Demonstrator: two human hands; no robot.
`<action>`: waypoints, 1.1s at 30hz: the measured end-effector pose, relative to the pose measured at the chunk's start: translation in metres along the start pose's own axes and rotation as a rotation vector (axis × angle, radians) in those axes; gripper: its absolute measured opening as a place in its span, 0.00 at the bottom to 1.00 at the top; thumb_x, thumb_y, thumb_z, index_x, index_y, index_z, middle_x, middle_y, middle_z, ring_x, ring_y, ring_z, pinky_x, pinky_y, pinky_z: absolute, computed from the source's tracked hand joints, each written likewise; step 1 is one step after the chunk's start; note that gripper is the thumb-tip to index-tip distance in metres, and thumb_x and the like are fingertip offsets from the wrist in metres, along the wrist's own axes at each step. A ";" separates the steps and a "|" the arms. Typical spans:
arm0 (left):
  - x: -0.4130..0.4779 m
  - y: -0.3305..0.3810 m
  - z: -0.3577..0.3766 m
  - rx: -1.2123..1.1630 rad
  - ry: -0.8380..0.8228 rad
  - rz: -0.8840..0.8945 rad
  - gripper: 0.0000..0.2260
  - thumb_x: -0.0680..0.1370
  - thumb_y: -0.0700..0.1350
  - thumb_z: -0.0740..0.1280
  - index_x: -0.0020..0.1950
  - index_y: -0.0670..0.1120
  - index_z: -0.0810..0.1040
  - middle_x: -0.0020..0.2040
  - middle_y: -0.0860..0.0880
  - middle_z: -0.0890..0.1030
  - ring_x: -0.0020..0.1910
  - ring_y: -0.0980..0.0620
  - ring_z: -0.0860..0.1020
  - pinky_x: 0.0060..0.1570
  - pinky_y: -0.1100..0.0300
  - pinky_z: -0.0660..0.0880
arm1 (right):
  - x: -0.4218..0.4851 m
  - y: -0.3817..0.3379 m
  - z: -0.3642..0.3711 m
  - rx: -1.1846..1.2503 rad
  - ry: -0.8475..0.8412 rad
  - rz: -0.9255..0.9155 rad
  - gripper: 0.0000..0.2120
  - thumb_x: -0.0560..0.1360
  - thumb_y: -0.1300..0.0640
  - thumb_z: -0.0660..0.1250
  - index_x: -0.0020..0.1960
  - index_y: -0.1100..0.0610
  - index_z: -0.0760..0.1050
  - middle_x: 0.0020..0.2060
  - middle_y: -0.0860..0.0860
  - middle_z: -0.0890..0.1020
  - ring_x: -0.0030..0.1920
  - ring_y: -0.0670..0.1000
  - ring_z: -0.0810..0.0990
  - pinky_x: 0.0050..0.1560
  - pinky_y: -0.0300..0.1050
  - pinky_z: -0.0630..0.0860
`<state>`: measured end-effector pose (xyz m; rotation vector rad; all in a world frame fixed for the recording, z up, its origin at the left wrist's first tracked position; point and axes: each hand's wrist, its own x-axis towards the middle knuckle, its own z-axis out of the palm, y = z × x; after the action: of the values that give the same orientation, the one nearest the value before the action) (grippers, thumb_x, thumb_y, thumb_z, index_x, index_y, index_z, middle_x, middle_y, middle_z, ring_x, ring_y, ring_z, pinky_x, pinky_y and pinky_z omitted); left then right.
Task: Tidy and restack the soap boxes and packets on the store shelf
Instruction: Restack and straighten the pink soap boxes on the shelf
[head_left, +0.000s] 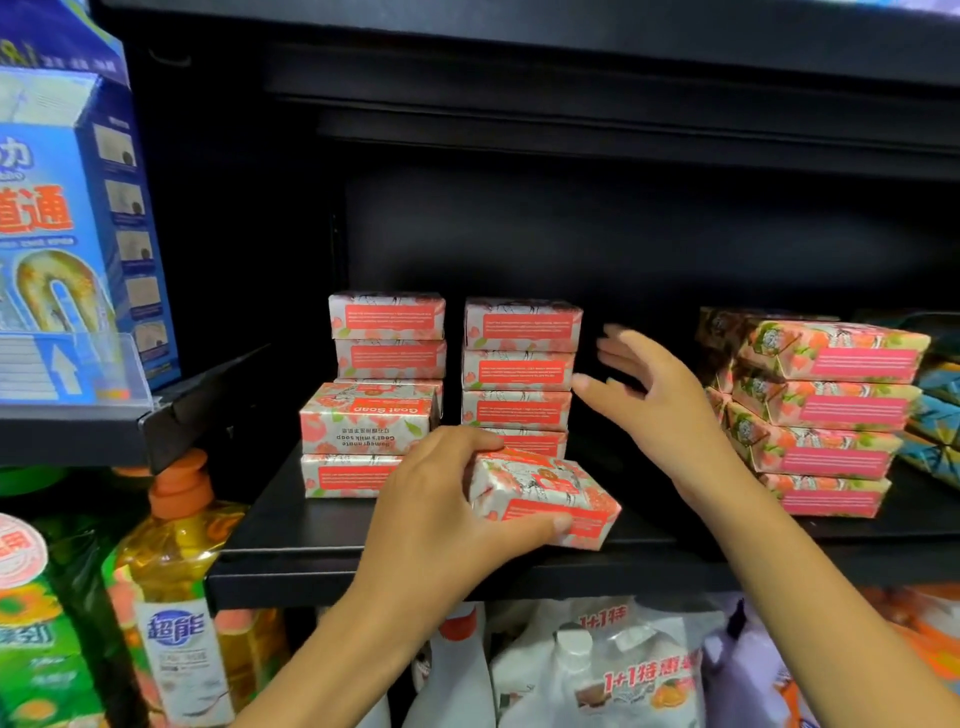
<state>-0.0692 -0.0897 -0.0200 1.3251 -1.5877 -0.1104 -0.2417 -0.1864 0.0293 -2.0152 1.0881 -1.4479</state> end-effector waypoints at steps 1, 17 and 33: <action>0.004 0.000 0.002 0.029 -0.019 -0.003 0.31 0.58 0.66 0.75 0.57 0.58 0.71 0.49 0.66 0.72 0.50 0.65 0.74 0.48 0.73 0.70 | -0.012 0.003 -0.006 -0.042 -0.013 -0.023 0.31 0.72 0.52 0.70 0.71 0.52 0.64 0.62 0.41 0.70 0.62 0.38 0.69 0.52 0.23 0.68; 0.012 -0.001 0.010 0.441 -0.059 0.226 0.14 0.70 0.50 0.75 0.51 0.45 0.80 0.49 0.50 0.81 0.51 0.50 0.76 0.50 0.66 0.63 | -0.101 0.023 -0.031 -0.648 -0.350 -0.147 0.29 0.71 0.38 0.64 0.70 0.41 0.62 0.61 0.29 0.59 0.61 0.29 0.55 0.57 0.18 0.49; 0.023 0.002 0.015 0.510 0.011 0.208 0.11 0.72 0.52 0.73 0.49 0.47 0.80 0.47 0.51 0.81 0.49 0.51 0.76 0.46 0.63 0.67 | -0.101 0.027 -0.031 -0.668 -0.341 -0.153 0.29 0.70 0.37 0.64 0.69 0.41 0.63 0.59 0.27 0.57 0.61 0.29 0.55 0.54 0.14 0.46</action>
<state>-0.0784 -0.1138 -0.0119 1.5221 -1.8036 0.4571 -0.2945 -0.1191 -0.0386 -2.7211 1.4057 -0.7953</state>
